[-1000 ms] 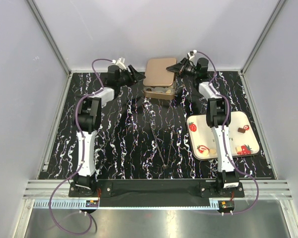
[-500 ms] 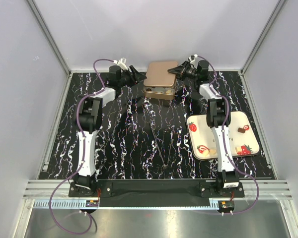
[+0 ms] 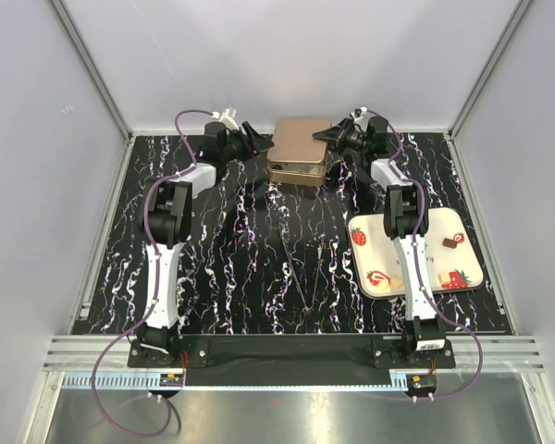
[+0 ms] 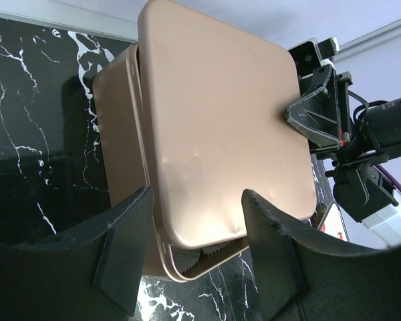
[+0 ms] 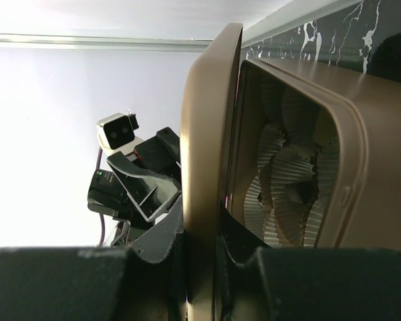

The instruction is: Pack the chocolate

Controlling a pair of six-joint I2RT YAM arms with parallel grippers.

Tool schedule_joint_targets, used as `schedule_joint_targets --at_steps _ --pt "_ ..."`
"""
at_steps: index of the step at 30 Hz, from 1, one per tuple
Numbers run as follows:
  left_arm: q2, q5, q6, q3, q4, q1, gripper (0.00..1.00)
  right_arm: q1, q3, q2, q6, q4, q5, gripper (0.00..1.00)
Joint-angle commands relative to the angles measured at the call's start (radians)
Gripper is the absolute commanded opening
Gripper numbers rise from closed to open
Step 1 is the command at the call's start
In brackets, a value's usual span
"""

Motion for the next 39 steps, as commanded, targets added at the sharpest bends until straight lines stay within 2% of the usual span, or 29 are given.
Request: schedule_joint_targets --at_steps 1,4,8,23,28,32,34,39 --pt "0.020 -0.009 0.007 0.051 0.048 -0.007 0.60 -0.011 0.024 -0.016 -0.029 -0.002 -0.037 0.07" --pt "0.020 -0.007 0.007 0.053 0.045 -0.007 0.60 -0.013 0.024 -0.022 -0.054 -0.039 -0.038 0.06" --pt "0.018 -0.009 0.013 0.050 0.040 -0.010 0.60 -0.011 0.022 -0.022 -0.037 -0.016 -0.054 0.01" --pt "0.007 -0.033 0.070 0.045 -0.010 -0.019 0.59 -0.013 0.018 -0.016 -0.012 -0.007 -0.074 0.03" --pt "0.000 -0.050 0.102 0.047 -0.043 -0.021 0.59 -0.010 0.009 -0.019 -0.014 -0.013 -0.064 0.05" --pt "-0.003 -0.059 0.114 0.047 -0.057 -0.022 0.59 -0.002 0.010 -0.013 -0.017 -0.024 -0.064 0.10" --pt "-0.002 -0.061 0.120 0.050 -0.064 -0.022 0.59 -0.004 0.007 -0.011 -0.020 -0.031 -0.060 0.16" --pt "-0.008 -0.061 0.137 0.056 -0.090 -0.022 0.59 -0.005 -0.005 -0.025 -0.031 -0.045 -0.054 0.17"
